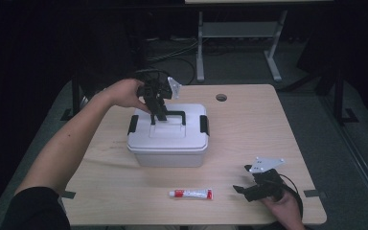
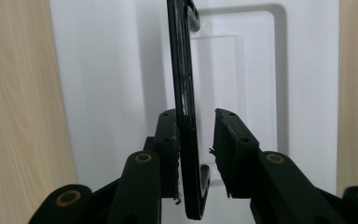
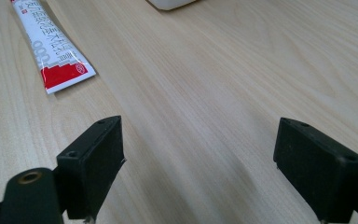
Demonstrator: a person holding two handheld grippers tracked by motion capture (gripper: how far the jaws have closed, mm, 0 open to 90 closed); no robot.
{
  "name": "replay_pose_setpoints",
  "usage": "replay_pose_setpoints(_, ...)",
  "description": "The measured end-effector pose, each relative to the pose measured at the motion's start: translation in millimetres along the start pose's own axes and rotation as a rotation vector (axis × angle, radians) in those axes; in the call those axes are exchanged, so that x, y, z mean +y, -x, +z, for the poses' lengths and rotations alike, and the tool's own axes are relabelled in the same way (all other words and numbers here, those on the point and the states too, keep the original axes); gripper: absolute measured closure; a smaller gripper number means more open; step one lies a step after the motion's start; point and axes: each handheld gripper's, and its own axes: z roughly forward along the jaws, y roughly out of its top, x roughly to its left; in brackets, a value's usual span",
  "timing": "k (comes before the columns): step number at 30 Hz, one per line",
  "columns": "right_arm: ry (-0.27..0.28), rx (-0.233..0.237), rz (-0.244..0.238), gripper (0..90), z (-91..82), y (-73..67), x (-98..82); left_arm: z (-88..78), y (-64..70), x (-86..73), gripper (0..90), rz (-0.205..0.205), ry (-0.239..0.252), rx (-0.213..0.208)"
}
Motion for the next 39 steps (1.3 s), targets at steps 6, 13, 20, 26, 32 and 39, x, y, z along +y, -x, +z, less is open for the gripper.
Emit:
replay_pose_setpoints(6, 0.0, 0.003, 0.0, 15.4, 0.5, -0.1, 0.1, 0.7, 1.1, 0.5, 79.9, 0.008, -0.003, -0.008)
replay_pose_setpoints(13, -0.001, 0.005, -0.001, 15.4, 0.6, -0.3, 0.1, 0.3, 0.3, 0.6, 82.0, -0.004, -0.004, -0.019)
replay_pose_setpoints(20, -0.005, 0.007, -0.002, 15.4, 1.1, -0.2, 0.2, -0.2, -1.7, 0.7, 83.0, -0.03, -0.007, -0.03)
replay_pose_setpoints(26, -0.003, 0.008, 0.001, 15.4, 1.3, -1.0, 0.3, -1.6, 1.0, -0.1, 83.9, -0.038, -0.008, -0.004)
replay_pose_setpoints(32, -0.004, 0.007, 0.0, 15.4, 1.4, -1.1, 0.4, -7.5, 2.1, -0.9, 84.2, -0.048, 0.014, 0.007)
replay_pose_setpoints(39, -0.01, 0.006, -0.001, 15.4, 1.9, -0.9, 0.5, -15.6, 3.9, -4.7, 84.3, -0.057, 0.044, 0.012)
